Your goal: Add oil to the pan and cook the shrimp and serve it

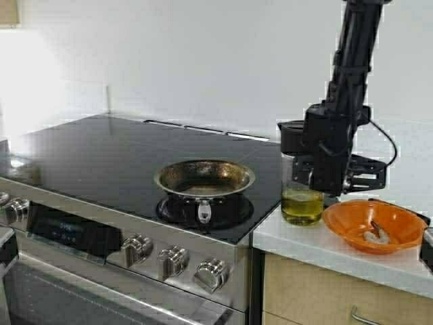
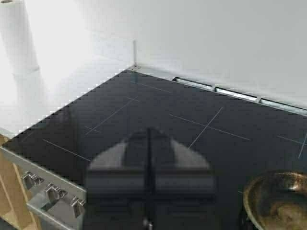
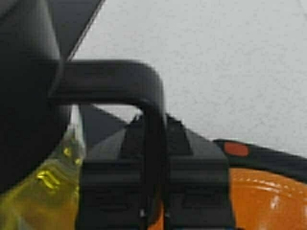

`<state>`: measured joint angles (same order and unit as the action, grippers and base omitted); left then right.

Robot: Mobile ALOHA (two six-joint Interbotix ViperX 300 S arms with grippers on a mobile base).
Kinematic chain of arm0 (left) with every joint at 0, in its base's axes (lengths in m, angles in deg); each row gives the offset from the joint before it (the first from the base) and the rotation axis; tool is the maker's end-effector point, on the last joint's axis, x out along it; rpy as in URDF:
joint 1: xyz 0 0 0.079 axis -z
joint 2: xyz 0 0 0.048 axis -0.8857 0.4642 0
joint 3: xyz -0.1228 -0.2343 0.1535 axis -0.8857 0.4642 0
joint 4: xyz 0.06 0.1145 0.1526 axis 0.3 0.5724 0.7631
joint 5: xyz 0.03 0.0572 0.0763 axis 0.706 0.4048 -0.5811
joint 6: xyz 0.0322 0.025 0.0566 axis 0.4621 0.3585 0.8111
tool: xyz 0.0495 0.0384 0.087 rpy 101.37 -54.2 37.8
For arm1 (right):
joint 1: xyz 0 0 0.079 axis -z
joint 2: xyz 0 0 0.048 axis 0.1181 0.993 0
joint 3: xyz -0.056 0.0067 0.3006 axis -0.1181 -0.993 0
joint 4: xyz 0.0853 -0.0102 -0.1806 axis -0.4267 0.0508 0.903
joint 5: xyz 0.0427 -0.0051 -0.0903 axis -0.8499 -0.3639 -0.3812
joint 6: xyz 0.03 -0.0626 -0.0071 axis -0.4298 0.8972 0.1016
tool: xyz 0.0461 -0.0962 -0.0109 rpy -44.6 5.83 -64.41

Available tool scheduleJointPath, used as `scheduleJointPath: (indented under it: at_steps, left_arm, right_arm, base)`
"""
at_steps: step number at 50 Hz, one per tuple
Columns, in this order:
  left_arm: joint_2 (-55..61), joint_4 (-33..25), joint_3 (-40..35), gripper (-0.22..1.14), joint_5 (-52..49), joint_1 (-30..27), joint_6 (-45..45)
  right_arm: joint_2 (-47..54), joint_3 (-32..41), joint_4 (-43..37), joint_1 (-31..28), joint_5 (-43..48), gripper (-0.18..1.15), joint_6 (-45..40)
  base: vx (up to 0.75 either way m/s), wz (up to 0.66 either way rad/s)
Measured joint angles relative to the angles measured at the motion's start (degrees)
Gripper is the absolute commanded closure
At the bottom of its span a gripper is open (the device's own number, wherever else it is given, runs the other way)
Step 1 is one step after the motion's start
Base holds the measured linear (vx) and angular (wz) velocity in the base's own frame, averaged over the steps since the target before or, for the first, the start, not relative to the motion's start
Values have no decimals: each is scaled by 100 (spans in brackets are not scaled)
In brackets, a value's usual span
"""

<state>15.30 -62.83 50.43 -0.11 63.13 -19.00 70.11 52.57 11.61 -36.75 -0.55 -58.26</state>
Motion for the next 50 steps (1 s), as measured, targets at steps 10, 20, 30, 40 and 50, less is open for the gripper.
scheduleJointPath:
  at_steps: [10,20,30,40,50]
  left_arm:
    - [0,0,-9,89,-9,0,0]
    - [0,0,0,89,-18,0,0]
    - [0,0,0,89,-26,0,0]
    - [-9,0,0,89,-35,0,0]
    - [-9,0,0,89,-44,0,9]
  right_arm:
    - [9,-9,-193,9,105,92,-79]
    - [-141,-202,-237,18,123,91,-211]
    - [-650,-431,-246,35,114,91,97]
    - [-1169,-457,-237,44,53,91,677]
    - [-1661,-404,-246,-9,-466,91,1512]
  base:
    - [0,0]
    - [0,0]
    - [0,0]
    - [0,0]
    - [0,0]
